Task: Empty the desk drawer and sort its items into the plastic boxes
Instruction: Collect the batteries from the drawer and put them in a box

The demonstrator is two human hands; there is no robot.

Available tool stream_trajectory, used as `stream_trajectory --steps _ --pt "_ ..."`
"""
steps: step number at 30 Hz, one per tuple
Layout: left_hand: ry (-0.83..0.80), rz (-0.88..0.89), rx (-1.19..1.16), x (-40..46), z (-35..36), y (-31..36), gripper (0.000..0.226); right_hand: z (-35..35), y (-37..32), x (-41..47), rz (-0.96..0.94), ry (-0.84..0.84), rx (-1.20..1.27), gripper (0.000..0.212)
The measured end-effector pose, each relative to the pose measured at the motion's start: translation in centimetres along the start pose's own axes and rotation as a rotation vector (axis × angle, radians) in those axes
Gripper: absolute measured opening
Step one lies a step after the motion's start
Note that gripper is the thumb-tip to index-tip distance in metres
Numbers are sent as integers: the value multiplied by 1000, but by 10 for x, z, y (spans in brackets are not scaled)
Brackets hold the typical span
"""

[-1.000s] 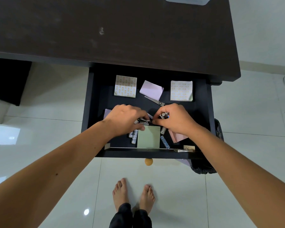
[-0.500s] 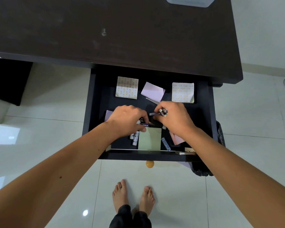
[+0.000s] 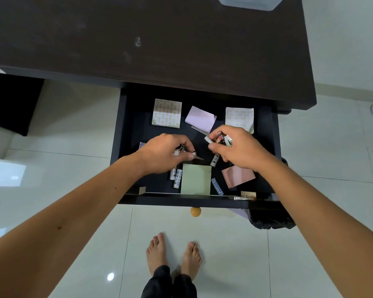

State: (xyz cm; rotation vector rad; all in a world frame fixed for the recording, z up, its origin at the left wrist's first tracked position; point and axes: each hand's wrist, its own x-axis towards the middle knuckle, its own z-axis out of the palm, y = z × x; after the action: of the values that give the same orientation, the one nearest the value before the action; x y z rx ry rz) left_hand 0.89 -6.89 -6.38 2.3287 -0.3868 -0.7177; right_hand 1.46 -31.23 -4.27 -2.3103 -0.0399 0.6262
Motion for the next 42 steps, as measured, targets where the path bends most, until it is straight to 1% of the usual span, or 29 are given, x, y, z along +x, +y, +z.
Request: stream_trajectory --steps 2,4,5,6,8,11,13,15,17,19,21,23,26,28,29,31,33,36,37,39,42 --pt "27 -19 -127 -5 -1 -2 11 -9 3 -2 15 -92 99 24" --pt "37 -40 -187 -9 -4 -3 10 -13 4 -3 31 -127 154 16" --pt "38 -55 -212 -11 -5 -3 10 -15 5 -3 42 -132 164 9" --pt "39 -66 -243 -13 -6 -2 10 -17 6 -4 44 -132 151 7" --pt "43 -81 -327 -15 -8 -2 11 -18 9 -4 22 -121 51 16" --pt "13 -144 -557 -18 -11 -1 17 -19 14 -5 -46 -100 -179 16" --pt "-8 -175 -733 -20 -12 -1 20 -15 21 -5 -121 -158 -361 29" --pt "-10 -179 -818 -21 -13 -2 21 -9 27 -5 -177 -190 -464 40" --pt "-20 -186 -857 -23 -13 -2 24 -2 30 -5 -218 -176 -522 36" --pt "-43 -185 -891 -24 -15 -1 27 3 31 -6 -256 -139 -578 23" --pt "-58 -180 -962 -25 -16 0 27 4 31 -7 -248 -117 -563 15" --pt "-61 -189 -1040 -25 -20 0 25 2 31 -8 -234 -101 -471 17" --pt "-37 -211 -1075 -25 -24 2 18 -1 27 -11 -174 -80 -313 19" --pt "-16 -203 -1044 -26 -24 2 8 -3 23 -16 -126 -79 -214 16" --pt "-12 -189 -996 -27 -25 2 7 -4 21 -18 -121 -94 -185 19" --pt "-24 -166 -827 -28 -25 0 19 -5 18 -23 -131 -145 -136 29" --pt "-66 -166 -629 -29 -26 -1 26 -7 16 -26 -101 -210 -54 23" --pt "-114 -153 -369 -30 -24 -5 26 -6 14 -29 -17 -254 63 10" --pt "-114 -145 -277 -29 -22 -6 25 -6 13 -30 -5 -260 88 12" --pt "-114 -153 -134 -29 -17 -9 21 -5 12 -32 9 -276 118 22" --pt "-93 -157 63 -27 -10 -14 32 -7 9 -33 24 -297 29 29"
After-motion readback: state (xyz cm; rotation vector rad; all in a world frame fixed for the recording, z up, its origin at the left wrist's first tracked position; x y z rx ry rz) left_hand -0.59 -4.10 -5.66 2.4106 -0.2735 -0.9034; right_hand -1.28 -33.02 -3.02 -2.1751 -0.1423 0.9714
